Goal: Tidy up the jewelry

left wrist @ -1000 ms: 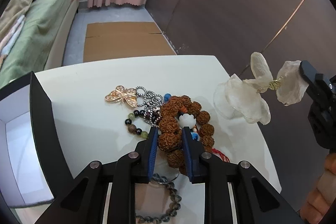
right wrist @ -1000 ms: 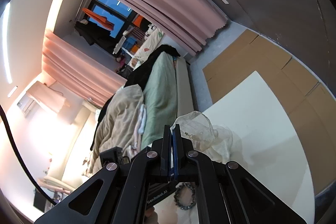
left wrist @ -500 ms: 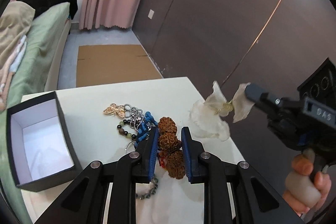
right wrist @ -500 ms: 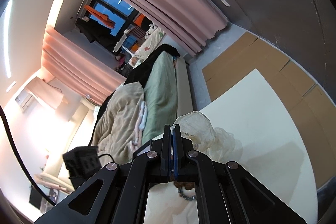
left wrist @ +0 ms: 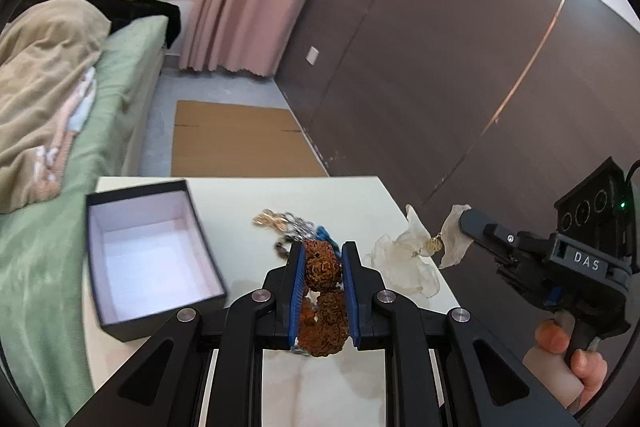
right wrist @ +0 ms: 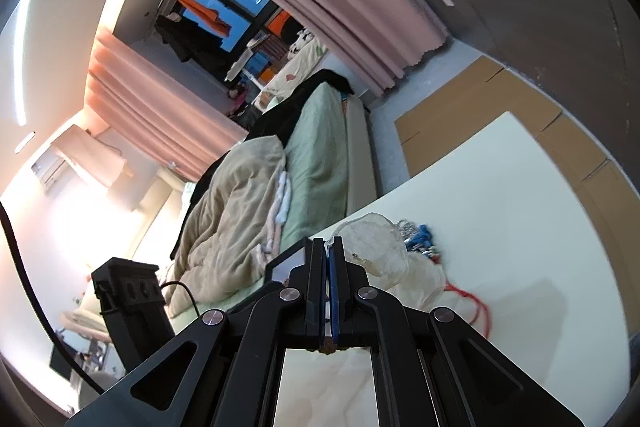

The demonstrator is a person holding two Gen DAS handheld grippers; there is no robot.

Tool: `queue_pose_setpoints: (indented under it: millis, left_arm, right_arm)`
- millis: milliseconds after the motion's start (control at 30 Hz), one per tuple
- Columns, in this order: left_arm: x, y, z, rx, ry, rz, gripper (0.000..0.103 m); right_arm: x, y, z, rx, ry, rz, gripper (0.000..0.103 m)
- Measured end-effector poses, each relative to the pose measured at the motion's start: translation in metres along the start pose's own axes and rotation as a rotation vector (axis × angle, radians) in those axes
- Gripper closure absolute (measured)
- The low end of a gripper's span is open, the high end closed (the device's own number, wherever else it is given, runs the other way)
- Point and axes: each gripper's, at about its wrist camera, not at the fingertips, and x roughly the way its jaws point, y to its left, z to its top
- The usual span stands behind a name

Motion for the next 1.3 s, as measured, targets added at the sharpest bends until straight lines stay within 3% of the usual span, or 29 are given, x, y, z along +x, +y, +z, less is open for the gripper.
queue_pose_setpoints:
  millis: [500, 733, 767, 800, 833, 900, 1300]
  left_arm:
    - [-0.054, 0.055, 0.022, -0.101, -0.133, 0.014, 0.084]
    - [-0.069, 0.084, 0.026, -0.149, -0.166, 0.06, 0.084]
    - [-0.07, 0.088, 0.026, -0.154, -0.167, 0.064, 0.084]
    - [-0.071, 0.091, 0.027, -0.159, -0.168, 0.071, 0.084]
    - [-0.07, 0.093, 0.027, -0.163, -0.169, 0.078, 0.085]
    - [-0.069, 0.096, 0.028, -0.171, -0.166, 0.082, 0.085]
    - [-0.042, 0.087, 0.032, -0.186, -0.161, 0.049, 0.084]
  right_arm:
    - [0.074, 0.075, 0.01, -0.142, 0.109, 0.135, 0.1]
    - [0.122, 0.096, -0.002, -0.153, 0.207, 0.191, 0.099]
    - [0.127, 0.096, -0.004, -0.153, 0.224, 0.191, 0.097]
    - [0.134, 0.094, -0.007, -0.145, 0.259, 0.189, 0.082]
    - [0.139, 0.088, -0.01, -0.126, 0.287, 0.177, 0.056]
    - [0.136, 0.073, -0.012, -0.09, 0.266, 0.142, 0.037]
    - [0.08, 0.023, 0.011, -0.001, 0.183, 0.026, 0.037]
